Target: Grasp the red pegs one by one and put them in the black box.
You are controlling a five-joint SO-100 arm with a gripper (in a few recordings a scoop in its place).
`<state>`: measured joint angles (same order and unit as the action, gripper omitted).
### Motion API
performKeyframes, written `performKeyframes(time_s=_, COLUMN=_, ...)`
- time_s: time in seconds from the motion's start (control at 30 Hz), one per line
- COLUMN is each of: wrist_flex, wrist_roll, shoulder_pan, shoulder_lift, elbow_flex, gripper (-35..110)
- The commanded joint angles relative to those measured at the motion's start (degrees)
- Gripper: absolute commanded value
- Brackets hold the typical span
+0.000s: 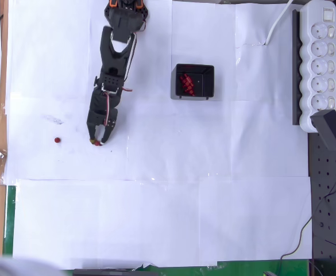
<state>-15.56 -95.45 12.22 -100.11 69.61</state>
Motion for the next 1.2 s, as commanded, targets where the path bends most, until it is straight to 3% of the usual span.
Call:
performKeyframes(time_s=0.0, wrist_flex=-43.68, wrist_roll=-9.14, shoulder_pan=-5.45, shoulder_lift=17.67, elbow_flex=10.99, gripper=0)
performKeyframes(time_s=0.13, wrist_flex=-68.2, wrist_roll=-18.9, shoulder_pan=-17.49, shoulder_lift=26.63, elbow_flex=23.55, gripper=0)
performKeyframes(time_s=0.37, wrist_flex=-83.14, wrist_roll=-35.16, shoulder_pan=-45.0, shoulder_lift=31.2, elbow_flex=41.84, gripper=0)
performKeyframes(time_s=0.53, wrist_flex=-79.98, wrist_roll=-43.15, shoulder_pan=-56.07, shoulder_lift=28.21, elbow_flex=42.1, gripper=0)
performKeyframes(time_s=0.87, wrist_flex=-53.44, wrist_roll=-42.01, shoulder_pan=-54.32, shoulder_lift=18.46, elbow_flex=15.56, gripper=0)
performKeyframes(time_s=1.17, wrist_flex=-57.22, wrist_roll=-38.06, shoulder_pan=-54.05, shoulder_lift=16.7, elbow_flex=16.61, gripper=7)
